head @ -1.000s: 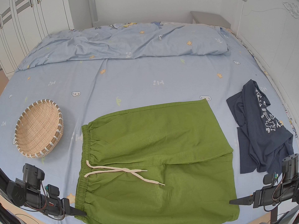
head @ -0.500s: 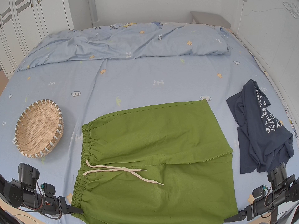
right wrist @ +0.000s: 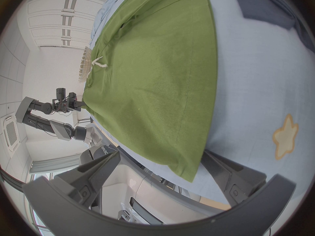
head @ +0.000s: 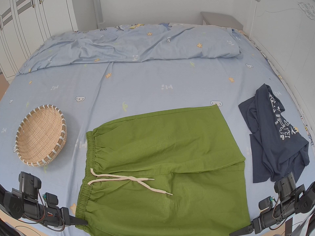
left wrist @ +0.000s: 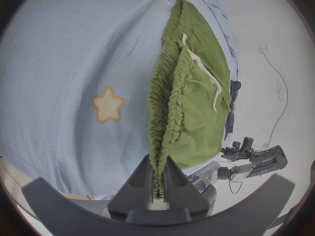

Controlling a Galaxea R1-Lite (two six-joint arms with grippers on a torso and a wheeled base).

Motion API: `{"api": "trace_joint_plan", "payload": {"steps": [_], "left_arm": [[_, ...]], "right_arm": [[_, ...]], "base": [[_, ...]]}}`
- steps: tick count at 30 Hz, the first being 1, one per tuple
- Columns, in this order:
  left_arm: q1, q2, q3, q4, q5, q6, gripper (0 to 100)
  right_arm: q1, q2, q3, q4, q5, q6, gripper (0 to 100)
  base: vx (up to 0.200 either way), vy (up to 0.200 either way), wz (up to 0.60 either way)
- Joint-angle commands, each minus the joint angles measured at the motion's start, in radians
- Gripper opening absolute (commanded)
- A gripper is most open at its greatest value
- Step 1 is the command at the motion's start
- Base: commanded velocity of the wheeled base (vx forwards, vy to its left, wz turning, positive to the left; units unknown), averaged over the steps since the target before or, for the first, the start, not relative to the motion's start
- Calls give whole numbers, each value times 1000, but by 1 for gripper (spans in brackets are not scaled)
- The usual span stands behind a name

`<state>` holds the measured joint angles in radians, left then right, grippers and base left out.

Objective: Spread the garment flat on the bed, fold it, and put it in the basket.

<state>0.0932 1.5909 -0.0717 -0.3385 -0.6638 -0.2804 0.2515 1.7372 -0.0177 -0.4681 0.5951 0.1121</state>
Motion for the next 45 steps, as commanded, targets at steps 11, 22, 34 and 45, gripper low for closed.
{"api": "trace_joint_plan", "payload": {"steps": [11,22,34,45], "left_arm": [[2,0,-2,1,0,-2,0],[7,1,-2,1,1,-2,0],[17,4,-5,1,1,-3,0],[48,8,-11,3,6,-3,0]], "right_arm": [[15,68,18,-15,0,4,100],[14,64,18,2,-1,6,100],[6,-19,18,124,-6,1,0],[-69,-22,18,128,-35,-6,0]], "base": [[0,0,0],[0,0,0],[0,0,0],[0,0,0]]}}
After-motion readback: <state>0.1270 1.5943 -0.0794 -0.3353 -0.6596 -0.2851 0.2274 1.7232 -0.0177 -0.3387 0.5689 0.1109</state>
